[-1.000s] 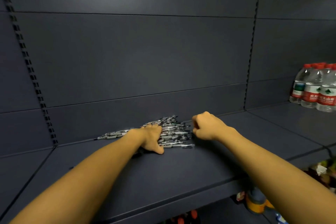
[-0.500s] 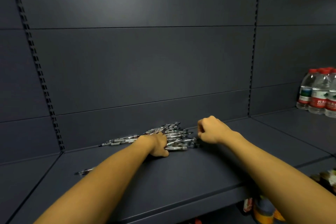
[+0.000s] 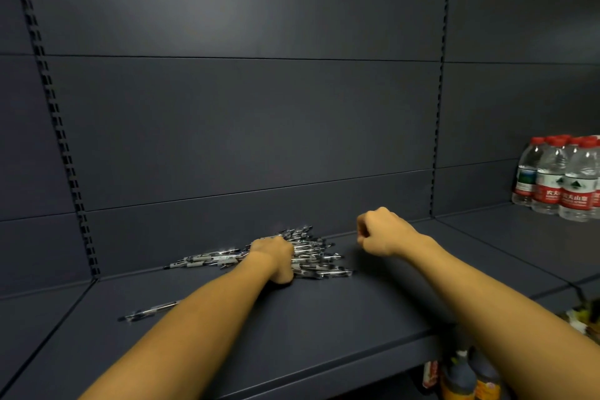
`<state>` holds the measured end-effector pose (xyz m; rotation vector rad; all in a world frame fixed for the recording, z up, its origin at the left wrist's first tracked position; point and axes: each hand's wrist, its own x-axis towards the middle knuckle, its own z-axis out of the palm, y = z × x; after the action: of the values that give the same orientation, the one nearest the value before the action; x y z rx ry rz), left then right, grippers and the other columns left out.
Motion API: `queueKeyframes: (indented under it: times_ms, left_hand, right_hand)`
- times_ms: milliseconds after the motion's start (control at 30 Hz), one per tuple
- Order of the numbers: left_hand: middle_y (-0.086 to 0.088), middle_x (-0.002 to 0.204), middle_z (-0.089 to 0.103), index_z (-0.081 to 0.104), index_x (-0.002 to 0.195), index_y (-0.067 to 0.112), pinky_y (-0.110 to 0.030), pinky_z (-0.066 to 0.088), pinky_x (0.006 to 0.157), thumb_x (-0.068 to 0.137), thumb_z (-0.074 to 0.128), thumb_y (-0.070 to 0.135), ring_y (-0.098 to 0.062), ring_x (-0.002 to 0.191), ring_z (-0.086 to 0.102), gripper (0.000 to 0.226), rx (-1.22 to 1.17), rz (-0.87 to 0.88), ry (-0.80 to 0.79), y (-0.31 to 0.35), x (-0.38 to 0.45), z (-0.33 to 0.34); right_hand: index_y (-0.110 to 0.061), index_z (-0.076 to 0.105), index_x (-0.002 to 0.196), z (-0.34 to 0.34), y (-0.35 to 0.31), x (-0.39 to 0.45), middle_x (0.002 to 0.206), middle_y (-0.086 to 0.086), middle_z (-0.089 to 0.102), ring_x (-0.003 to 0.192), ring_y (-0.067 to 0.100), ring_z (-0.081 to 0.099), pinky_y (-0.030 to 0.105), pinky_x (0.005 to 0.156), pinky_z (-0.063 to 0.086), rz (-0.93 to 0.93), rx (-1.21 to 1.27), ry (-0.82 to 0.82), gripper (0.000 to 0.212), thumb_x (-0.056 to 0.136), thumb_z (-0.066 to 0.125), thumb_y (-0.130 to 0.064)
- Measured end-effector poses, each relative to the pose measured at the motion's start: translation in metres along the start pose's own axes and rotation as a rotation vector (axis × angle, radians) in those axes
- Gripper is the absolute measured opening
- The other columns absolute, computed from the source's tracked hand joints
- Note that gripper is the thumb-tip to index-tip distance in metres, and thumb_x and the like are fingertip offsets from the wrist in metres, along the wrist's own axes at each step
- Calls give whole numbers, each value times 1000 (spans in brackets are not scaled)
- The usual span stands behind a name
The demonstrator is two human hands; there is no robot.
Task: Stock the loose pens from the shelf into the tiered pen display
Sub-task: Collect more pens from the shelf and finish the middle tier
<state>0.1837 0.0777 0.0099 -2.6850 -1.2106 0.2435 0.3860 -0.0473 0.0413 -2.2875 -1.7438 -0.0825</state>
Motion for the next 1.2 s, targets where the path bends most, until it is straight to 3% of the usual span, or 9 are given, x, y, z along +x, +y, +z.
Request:
queueKeyframes:
  times_ms: [100,200,500,633,867,1033,1200]
  left_hand:
    - [-10,113,61,59,98,15,-44,54,89,88,58,19,-32,102,63,11,19,40,19,-4,3,-1]
    - [-9,110,63,61,104,14,-42,53,83,91,65,35,-32,100,64,25,59,65,70,-8,6,-1]
    - [-6,101,60,57,93,18,-37,47,79,87,65,47,-31,97,63,31,14,13,222,-31,-2,-2]
    - [-3,90,58,65,94,17,-36,49,74,86,65,46,-26,81,57,30,-5,-43,257,-50,-14,-5]
    - [0,85,63,68,91,20,-38,56,75,87,63,42,-23,77,63,22,13,-197,234,-93,-53,-1]
    - [-1,84,57,65,90,19,-36,49,68,87,63,38,-25,76,58,19,45,-332,201,-129,-100,7]
    - [-4,87,57,66,93,19,-35,45,68,87,62,38,-27,78,58,21,45,-481,174,-169,-160,23]
  right_hand:
    - [-17,60,86,-3,3,0,91,5,62,84,27,63,34,68,50,4,-13,6,5,91,58,-18]
    - [-16,61,88,-2,4,1,92,5,63,85,27,64,38,73,56,3,-18,-2,4,91,59,-18]
    - [-16,63,91,-3,-2,10,94,5,64,86,24,64,40,79,60,-21,-21,-24,6,92,59,-19]
    - [-16,64,92,-3,-13,17,94,4,64,87,24,64,40,78,59,-53,-21,-22,6,93,60,-20]
    - [-13,63,90,10,-67,35,90,7,65,83,27,64,37,70,55,-186,-19,-9,9,91,56,-20]
    - [-11,60,91,25,-123,43,88,6,63,83,29,64,36,69,52,-310,-14,-8,14,92,53,-23]
    - [-13,62,96,40,-186,41,102,9,65,93,32,64,35,73,50,-408,-11,-8,17,93,54,-28]
